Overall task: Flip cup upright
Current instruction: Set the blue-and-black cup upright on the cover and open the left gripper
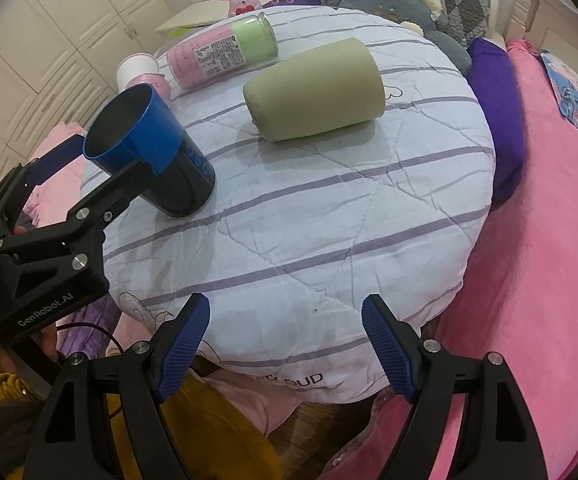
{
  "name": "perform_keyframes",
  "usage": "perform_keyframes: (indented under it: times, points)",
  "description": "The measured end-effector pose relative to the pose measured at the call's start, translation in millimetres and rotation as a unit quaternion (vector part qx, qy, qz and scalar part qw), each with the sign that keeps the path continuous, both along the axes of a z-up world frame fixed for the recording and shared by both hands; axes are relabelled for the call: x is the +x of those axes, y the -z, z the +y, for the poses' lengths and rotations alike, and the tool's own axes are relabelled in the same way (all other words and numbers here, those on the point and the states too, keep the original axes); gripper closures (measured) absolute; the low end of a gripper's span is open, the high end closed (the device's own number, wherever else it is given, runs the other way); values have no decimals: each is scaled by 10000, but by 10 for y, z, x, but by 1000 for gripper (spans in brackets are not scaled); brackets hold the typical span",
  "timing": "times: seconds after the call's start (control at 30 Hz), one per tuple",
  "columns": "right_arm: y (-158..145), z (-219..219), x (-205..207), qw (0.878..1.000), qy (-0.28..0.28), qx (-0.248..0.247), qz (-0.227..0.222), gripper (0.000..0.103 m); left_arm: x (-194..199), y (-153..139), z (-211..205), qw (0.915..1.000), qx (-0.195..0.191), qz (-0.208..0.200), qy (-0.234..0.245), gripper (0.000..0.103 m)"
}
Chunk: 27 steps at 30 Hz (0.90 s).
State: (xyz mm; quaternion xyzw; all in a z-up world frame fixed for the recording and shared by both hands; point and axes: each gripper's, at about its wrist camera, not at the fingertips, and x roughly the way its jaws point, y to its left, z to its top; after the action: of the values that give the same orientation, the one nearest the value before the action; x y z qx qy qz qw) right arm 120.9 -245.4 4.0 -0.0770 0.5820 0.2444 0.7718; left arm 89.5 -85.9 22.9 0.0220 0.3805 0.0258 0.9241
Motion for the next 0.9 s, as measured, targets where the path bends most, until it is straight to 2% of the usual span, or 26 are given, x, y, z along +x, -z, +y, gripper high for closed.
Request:
perform_keyframes:
  times: [0.33, 0.57, 0.73, 0.9]
  points:
    - [-47, -18, -231, 9994, 259, 141, -186, 23, -225, -62, 51, 9997, 21, -208, 124, 8]
    - [-62, 71, -513, 9964, 520, 110, -659, 23, -439, -15, 117, 9988, 12, -386, 288, 8]
    - [49, 221, -685, 9936, 583, -38, -965, 23, -594, 58, 185, 9973, 74, -604, 420, 8]
    - [136, 303, -833, 9870, 868, 107, -1351, 23, -680, 118, 291, 9956, 108, -779, 503, 8]
